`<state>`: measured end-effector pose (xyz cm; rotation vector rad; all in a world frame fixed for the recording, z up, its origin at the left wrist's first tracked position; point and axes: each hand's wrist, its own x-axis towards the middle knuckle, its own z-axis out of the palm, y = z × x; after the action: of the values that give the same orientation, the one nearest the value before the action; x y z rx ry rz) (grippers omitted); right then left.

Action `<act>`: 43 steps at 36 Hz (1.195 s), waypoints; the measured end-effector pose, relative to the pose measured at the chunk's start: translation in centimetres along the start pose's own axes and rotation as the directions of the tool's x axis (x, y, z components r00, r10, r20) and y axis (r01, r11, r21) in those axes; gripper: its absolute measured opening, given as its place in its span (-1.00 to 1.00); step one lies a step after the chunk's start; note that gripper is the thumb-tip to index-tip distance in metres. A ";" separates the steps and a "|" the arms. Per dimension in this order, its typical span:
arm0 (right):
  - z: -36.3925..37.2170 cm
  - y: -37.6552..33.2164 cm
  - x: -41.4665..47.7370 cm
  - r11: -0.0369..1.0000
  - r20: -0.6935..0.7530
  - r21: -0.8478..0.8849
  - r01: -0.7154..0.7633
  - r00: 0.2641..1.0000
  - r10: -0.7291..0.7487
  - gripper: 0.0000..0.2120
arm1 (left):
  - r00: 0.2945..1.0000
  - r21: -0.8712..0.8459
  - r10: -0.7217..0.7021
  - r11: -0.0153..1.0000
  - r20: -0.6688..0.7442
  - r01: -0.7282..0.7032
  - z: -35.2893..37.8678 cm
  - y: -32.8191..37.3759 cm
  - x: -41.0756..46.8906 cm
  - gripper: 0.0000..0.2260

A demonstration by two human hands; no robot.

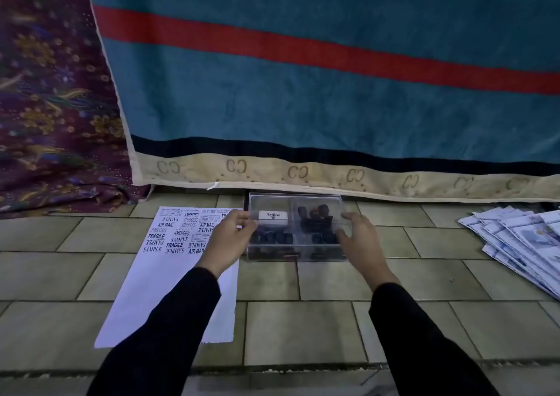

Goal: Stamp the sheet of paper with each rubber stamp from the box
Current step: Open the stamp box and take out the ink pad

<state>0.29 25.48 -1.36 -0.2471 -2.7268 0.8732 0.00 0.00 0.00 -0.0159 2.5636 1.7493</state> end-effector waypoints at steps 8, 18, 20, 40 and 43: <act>0.4 2.0 2.0 0.970 -0.034 -0.110 -0.216 0.976 0.214 -0.69 | 0.990 0.325 -0.109 0.937 -0.086 0.131 0.9 -1.5 2.7 -0.71; 1.6 3.0 2.6 0.977 -0.128 0.022 -0.211 0.969 0.212 -0.81 | 0.985 0.309 0.026 0.951 -0.172 0.029 1.0 -0.8 2.9 -0.95; 1.5 3.2 2.8 0.979 -0.139 0.042 -0.199 0.969 0.203 -0.82 | 0.982 0.310 0.062 0.951 -0.181 -0.003 0.9 -0.6 2.8 -0.88; -1.4 4.4 -10.1 0.953 -0.269 0.214 -0.214 0.925 0.268 -0.93 | 0.982 0.257 0.141 0.961 -0.125 -0.106 0.3 -4.2 -8.9 -0.90; -0.6 5.8 -11.8 0.951 -0.256 0.170 -0.258 0.920 0.296 -0.94 | 0.987 0.226 0.103 0.971 -0.121 -0.073 0.9 -5.6 -10.7 -0.86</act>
<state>12.16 27.65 -6.69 -0.6894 -2.3948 1.0036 10.87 -1.31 -5.14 -0.0114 2.8832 1.5262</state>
